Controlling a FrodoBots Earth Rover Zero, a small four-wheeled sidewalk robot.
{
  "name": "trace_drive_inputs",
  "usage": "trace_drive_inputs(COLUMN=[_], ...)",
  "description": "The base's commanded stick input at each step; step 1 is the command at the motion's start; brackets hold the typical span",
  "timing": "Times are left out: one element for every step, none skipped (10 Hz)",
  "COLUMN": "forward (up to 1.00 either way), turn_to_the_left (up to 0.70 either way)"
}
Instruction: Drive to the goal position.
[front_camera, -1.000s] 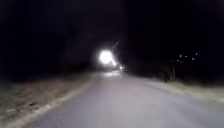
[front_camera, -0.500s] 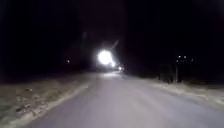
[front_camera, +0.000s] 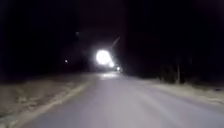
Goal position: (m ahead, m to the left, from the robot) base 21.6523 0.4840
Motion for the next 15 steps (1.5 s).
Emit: trace_drive_inputs(forward=[1.0,1.0,1.0,1.0,1.0,1.0,1.0,1.0,1.0,1.0,1.0,1.0,1.0,1.0,1.0], turn_to_the_left=[0.0,0.0,0.0,0.0,0.0,0.0,0.0,0.0,0.0,0.0,0.4,0.34,0.12,0.0,0.0])
